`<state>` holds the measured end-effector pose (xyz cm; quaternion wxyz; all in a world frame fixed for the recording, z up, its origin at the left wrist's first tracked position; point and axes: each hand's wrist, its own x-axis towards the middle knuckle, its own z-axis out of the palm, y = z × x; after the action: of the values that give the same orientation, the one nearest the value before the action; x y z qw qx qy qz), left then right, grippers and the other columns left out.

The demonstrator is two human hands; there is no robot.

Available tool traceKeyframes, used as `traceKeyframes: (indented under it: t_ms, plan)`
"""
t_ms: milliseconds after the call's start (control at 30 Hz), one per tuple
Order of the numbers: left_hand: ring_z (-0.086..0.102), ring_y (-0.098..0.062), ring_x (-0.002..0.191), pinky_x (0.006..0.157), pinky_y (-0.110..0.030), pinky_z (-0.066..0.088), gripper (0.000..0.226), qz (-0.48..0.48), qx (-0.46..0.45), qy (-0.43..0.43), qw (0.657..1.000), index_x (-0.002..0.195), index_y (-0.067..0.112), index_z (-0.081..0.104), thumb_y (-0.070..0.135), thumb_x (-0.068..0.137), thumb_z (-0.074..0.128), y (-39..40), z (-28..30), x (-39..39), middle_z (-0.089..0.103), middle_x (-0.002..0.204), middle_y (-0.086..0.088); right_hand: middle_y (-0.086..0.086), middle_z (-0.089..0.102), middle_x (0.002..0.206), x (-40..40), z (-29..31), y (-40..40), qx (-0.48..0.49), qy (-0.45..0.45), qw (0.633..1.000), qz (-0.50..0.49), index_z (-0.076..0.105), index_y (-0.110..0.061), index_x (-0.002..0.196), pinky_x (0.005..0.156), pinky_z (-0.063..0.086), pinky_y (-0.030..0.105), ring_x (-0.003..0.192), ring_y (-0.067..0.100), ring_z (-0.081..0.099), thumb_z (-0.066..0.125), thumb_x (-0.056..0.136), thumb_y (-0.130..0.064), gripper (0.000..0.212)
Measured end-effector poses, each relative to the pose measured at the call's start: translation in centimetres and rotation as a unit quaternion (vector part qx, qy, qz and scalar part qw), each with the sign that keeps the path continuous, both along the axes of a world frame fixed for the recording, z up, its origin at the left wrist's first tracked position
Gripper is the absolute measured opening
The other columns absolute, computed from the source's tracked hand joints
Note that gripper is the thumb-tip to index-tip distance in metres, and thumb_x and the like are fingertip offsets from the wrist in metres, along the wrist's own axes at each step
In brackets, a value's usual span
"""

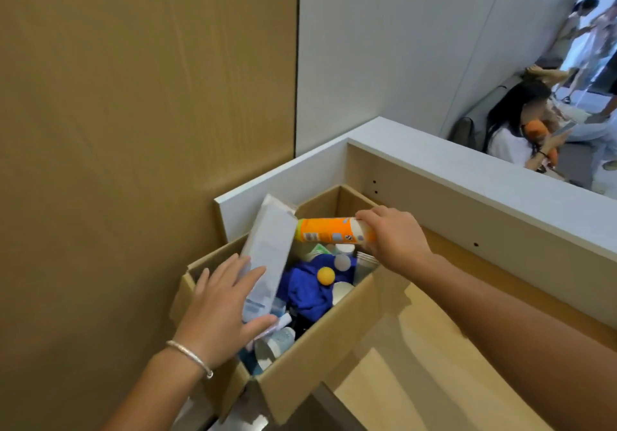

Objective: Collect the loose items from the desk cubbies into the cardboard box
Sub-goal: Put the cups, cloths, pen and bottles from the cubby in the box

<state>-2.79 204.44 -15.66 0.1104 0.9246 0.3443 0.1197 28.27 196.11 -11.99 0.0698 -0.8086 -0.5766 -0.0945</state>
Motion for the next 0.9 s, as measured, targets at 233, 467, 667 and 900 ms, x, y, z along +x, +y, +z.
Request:
traceKeyframes:
  t_ms: [233, 467, 667, 900]
  plan:
    - [0.011, -0.020, 0.146, 0.116, -0.044, 0.013, 0.074, 0.121, 0.011, -0.045, 0.992, 0.148, 0.031, 0.028, 0.055, 0.084, 0.057, 0.9, -1.5, -3.0, 0.021, 0.157, -0.001, 0.002, 0.035, 0.152, 0.6, -2.0, 0.5, -0.003, -0.035, 0.999, -0.028, 0.035, -0.033, 0.144, 0.117, 0.011, 0.052, 0.145, 0.026, 0.020, 0.058, 0.087, -0.052, 0.064]
    - [0.000, -0.024, 0.146, 0.111, -0.045, 0.027, 0.086, 0.190, -0.121, 0.013, 0.974, 0.151, 0.033, 0.000, 0.049, 0.088, 0.056, 3.1, -1.6, -2.7, -0.007, 0.160, 0.004, -0.006, 0.027, 0.157, 1.6, -4.8, -2.4, -0.122, 0.071, 0.990, 0.008, 0.038, -0.041, 0.142, 0.114, 0.006, 0.056, 0.148, 0.018, 0.007, 0.022, 0.091, -0.069, 0.060]
    - [0.010, -0.028, 0.144, 0.110, -0.043, 0.029, 0.081, 0.187, -0.130, 0.008, 0.974, 0.150, 0.020, 0.011, 0.020, 0.085, 0.058, 3.2, -1.6, -1.9, 0.004, 0.159, -0.004, -0.007, 0.032, 0.154, 1.4, -5.3, -5.3, -0.129, 0.069, 0.989, 0.029, 0.036, -0.040, 0.144, 0.114, 0.017, 0.047, 0.146, 0.016, 0.013, 0.011, 0.078, -0.083, 0.083]
    - [0.006, -0.028, 0.144, 0.111, -0.045, 0.027, 0.073, 0.152, -0.118, 0.027, 0.981, 0.147, 0.014, 0.019, 0.014, 0.084, 0.057, 3.0, -1.4, -1.9, 0.002, 0.158, -0.003, -0.004, 0.045, 0.133, -1.1, -5.7, -8.7, -0.116, 0.087, 0.989, -0.002, 0.050, -0.033, 0.128, 0.105, 0.035, 0.037, 0.132, 0.017, 0.028, 0.037, 0.071, -0.086, 0.080]
